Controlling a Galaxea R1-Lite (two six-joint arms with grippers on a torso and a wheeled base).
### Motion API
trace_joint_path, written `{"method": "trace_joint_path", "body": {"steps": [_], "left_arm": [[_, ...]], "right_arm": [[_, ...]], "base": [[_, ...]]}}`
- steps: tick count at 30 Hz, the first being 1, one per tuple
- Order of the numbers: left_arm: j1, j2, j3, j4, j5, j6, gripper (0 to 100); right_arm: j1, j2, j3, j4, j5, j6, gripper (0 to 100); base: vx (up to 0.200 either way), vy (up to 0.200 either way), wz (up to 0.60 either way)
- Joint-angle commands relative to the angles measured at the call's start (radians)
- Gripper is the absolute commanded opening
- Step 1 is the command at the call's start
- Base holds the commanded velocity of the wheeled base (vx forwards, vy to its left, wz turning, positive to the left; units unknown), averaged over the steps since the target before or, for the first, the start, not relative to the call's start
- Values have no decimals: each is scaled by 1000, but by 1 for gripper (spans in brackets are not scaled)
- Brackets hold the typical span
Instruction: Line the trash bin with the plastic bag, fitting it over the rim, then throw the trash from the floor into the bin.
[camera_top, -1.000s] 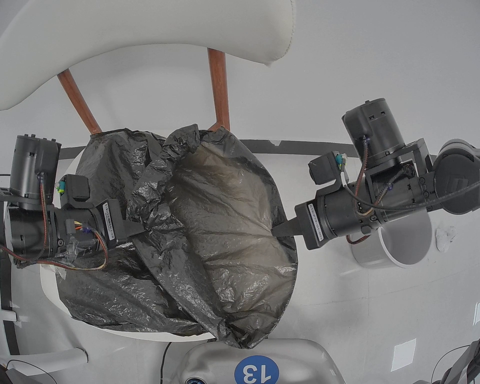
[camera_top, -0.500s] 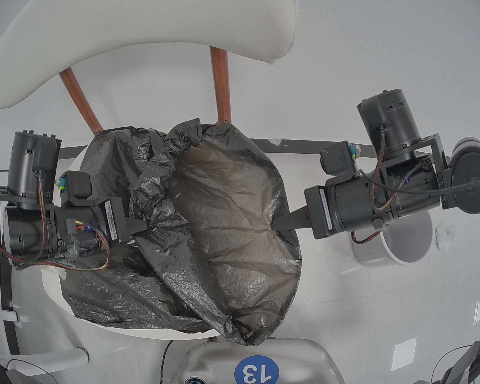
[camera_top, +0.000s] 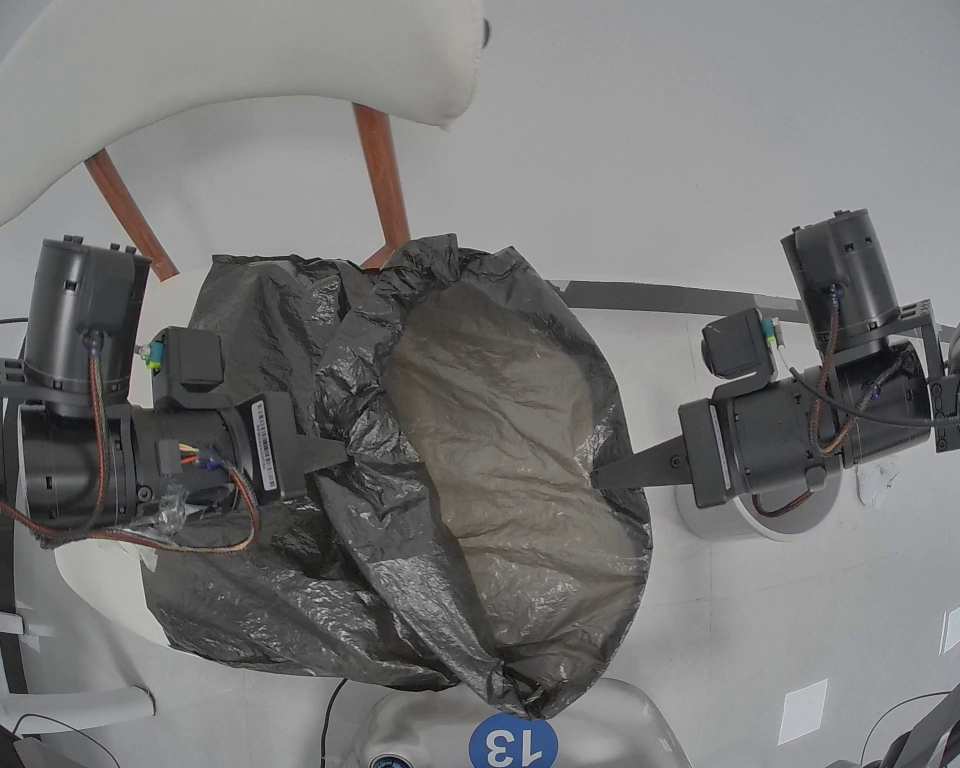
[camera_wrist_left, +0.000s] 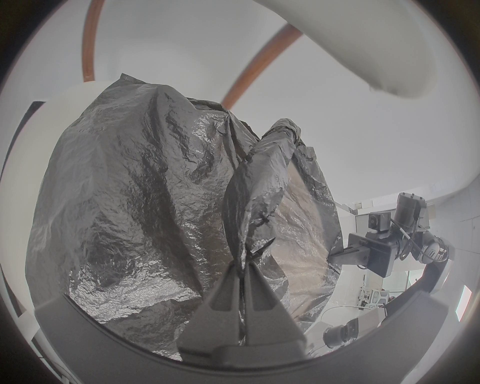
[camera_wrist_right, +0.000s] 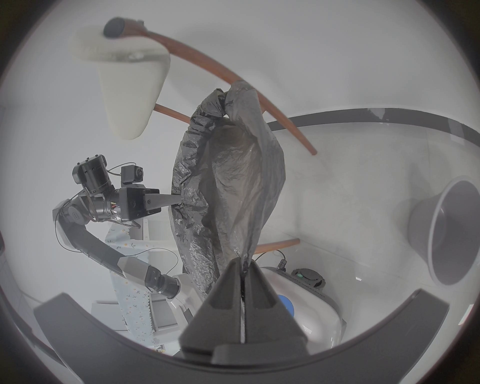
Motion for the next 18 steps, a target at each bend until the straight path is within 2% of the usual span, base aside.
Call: {"method": "trace_joint_path", "body": {"steps": [1, 5, 18], "left_arm": [[-33, 24, -4, -5, -1, -1, 0], [-95, 45, -11, -6, 0, -1, 0], [-176, 176, -177, -11, 2, -4, 0]], "right_arm": [[-23, -51, 25, -1, 2, 0, 0], [-55, -84, 53, -1, 3, 1, 0], [-152, -189, 93, 5, 3, 0, 0]], "base": [[0, -200, 0], [0, -200, 0], [0, -200, 0]]}}
